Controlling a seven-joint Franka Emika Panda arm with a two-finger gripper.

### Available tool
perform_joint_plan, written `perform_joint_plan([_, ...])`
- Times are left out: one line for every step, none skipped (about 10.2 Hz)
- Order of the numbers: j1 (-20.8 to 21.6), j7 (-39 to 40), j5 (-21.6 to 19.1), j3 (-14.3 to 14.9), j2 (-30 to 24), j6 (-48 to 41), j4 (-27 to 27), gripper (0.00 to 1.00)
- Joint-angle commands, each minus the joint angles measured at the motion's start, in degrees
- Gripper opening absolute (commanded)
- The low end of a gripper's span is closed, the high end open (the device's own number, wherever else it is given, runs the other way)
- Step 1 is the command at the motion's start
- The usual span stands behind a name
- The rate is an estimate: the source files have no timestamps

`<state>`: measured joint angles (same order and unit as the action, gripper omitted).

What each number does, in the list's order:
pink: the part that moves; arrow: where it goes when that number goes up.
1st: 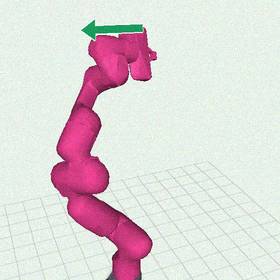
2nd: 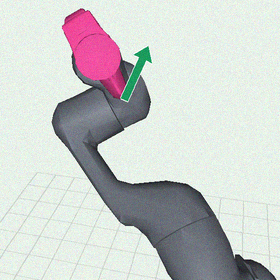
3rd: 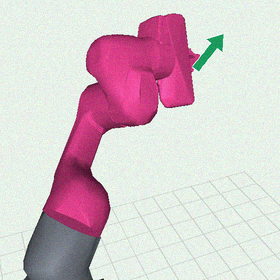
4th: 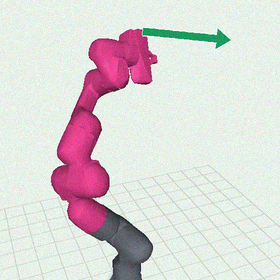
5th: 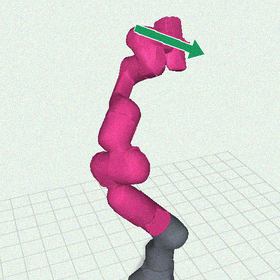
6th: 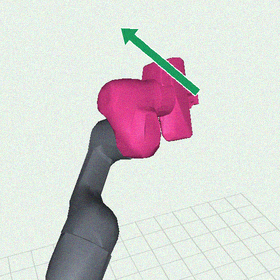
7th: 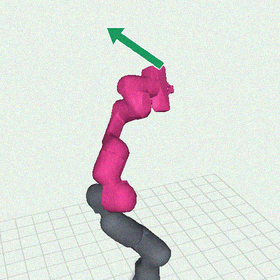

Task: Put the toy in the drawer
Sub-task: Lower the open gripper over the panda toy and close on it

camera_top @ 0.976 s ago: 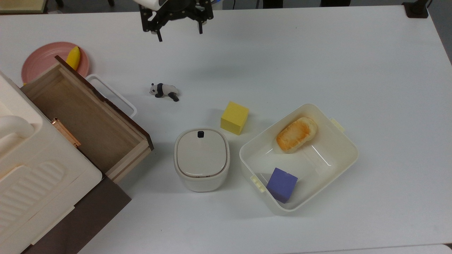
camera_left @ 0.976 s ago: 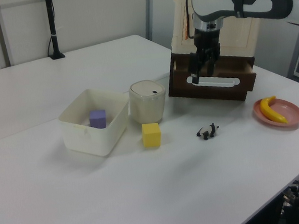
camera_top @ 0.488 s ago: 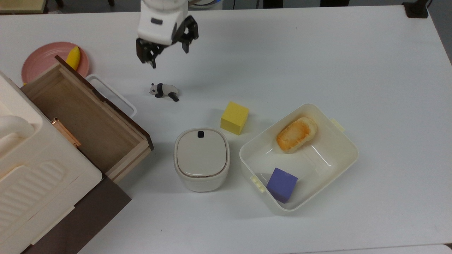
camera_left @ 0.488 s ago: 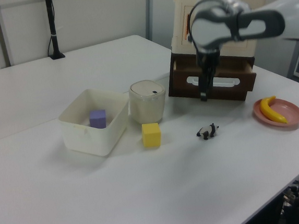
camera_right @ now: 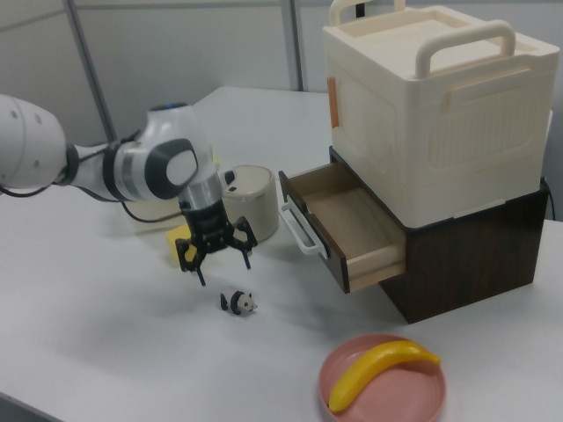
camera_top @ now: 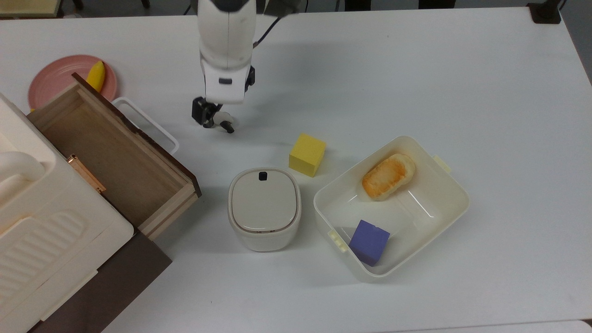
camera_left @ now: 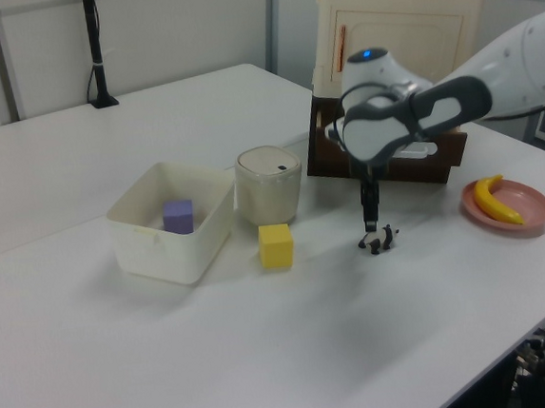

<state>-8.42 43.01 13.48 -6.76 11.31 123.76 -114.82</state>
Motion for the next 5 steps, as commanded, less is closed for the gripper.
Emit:
perform_joint_plan([-0.72, 6.2, 2.6, 0.34, 3.27, 1.66, -0.32, 1.0])
perform_joint_plan([-0.72, 6.56, 4.17, 0.26, 3.8, 1.66, -0.14, 0.83])
perform_joint_plan([-0.81, 7.96, 6.19, 0.26, 3.8, 1.84, -0.14, 0.67])
perform_joint_plan([-1.25, 11.19, 6.82, 0.26, 3.72, 1.84, -0.14, 0.5])
perform_joint_plan([-1.6, 14.88, 6.91, 0.34, 3.63, 1.58, -0.05, 0.39])
